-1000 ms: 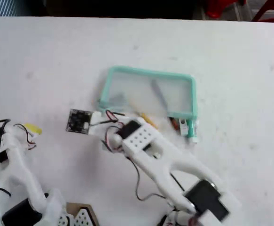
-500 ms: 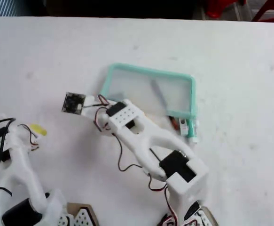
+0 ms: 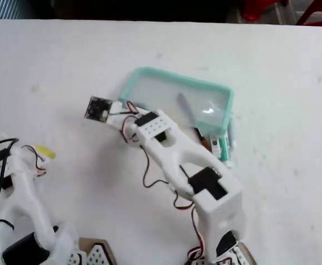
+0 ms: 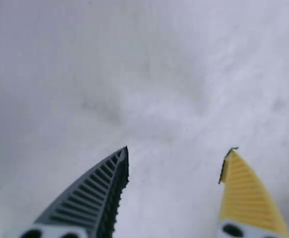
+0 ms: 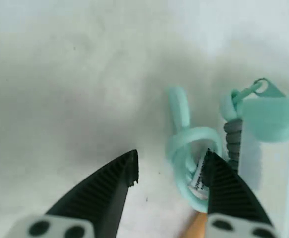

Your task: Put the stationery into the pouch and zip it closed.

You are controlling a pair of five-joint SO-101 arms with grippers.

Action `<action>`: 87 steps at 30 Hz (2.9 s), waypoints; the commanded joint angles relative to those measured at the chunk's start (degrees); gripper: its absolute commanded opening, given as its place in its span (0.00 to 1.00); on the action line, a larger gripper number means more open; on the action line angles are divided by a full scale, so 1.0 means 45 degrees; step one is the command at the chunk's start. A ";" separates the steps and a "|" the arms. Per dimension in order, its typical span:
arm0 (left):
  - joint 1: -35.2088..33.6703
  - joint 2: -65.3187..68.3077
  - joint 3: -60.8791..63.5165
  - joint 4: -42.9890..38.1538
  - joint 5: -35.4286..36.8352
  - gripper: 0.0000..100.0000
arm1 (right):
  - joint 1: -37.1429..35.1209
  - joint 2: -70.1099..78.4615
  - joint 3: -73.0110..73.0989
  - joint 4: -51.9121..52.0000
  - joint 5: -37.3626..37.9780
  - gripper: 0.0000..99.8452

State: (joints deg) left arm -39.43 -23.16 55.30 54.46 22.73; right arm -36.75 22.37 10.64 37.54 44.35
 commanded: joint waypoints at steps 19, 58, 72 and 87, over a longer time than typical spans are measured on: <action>0.0733 -0.0440 0.0195 -0.0215 -0.1074 0.31 | 0.0615 -0.0010 -0.5509 0.3038 0.0313 0.02; 0.4757 -0.0518 -0.2149 0.4396 -0.4435 0.31 | 0.2374 -0.7297 -1.8090 0.6027 -0.3770 0.02; 0.4112 -0.0537 -0.2501 0.4493 -0.4474 0.31 | 0.0127 -0.6730 -1.6821 0.8176 -0.4825 0.02; 0.4562 -0.4347 -1.0706 0.8928 -0.8479 0.37 | 0.0029 -0.4386 -1.6684 0.6828 -0.4806 0.02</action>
State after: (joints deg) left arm -20.44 -34.15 15.30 94.37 -11.38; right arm -37.19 1.10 -63.82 70.07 23.08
